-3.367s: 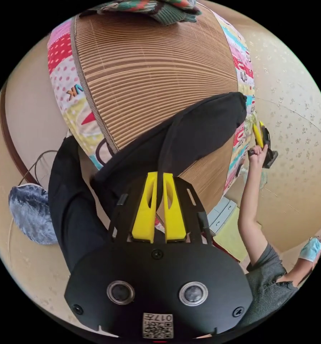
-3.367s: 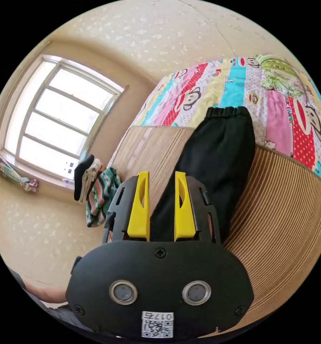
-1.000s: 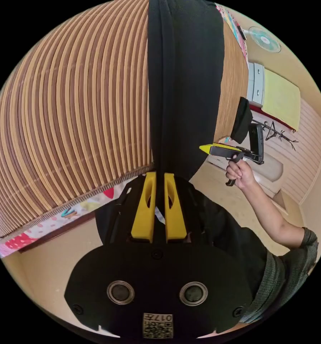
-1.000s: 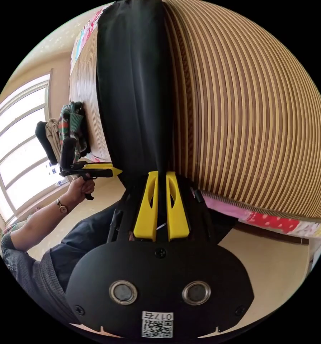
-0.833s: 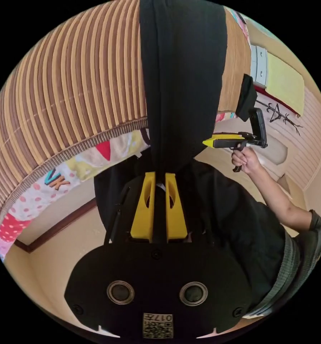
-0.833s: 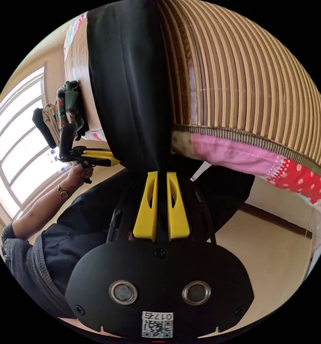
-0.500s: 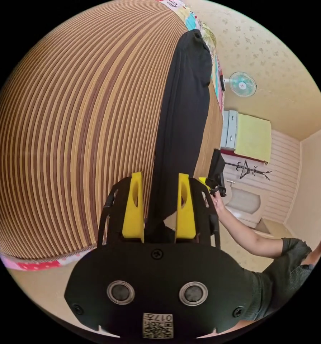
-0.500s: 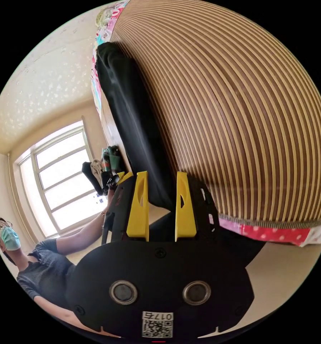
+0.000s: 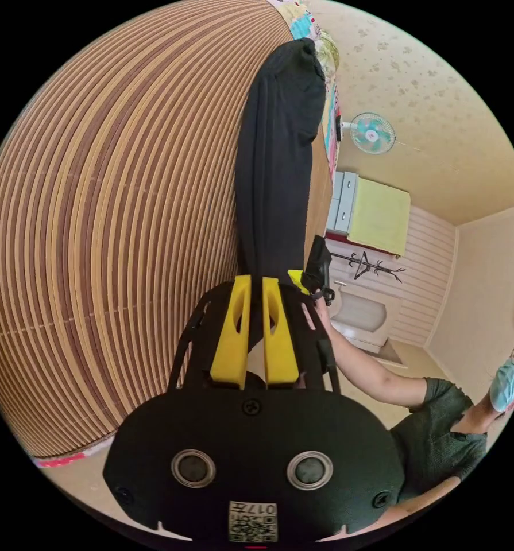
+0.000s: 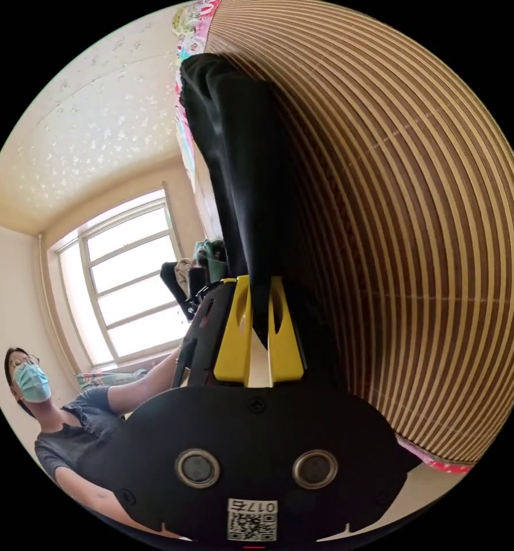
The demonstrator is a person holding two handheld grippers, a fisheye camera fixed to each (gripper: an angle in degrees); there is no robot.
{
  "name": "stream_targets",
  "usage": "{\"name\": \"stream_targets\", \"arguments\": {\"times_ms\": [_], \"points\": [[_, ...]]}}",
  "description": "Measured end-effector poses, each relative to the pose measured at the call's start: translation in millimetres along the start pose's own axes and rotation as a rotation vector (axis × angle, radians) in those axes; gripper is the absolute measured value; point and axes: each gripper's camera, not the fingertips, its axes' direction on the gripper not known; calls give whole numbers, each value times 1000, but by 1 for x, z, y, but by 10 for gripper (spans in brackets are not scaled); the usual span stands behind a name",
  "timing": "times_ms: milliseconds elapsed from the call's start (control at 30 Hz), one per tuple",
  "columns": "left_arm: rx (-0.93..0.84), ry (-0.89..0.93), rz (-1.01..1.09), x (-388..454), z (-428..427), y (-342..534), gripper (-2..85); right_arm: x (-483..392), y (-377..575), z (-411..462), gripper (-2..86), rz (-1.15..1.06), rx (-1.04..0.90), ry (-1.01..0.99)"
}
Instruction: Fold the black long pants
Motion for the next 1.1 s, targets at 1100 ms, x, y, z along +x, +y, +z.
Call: {"name": "stream_targets", "arguments": {"times_ms": [1100], "points": [[127, -196, 468, 257, -110, 78, 42, -273, 80, -23, 1, -684, 152, 267]]}}
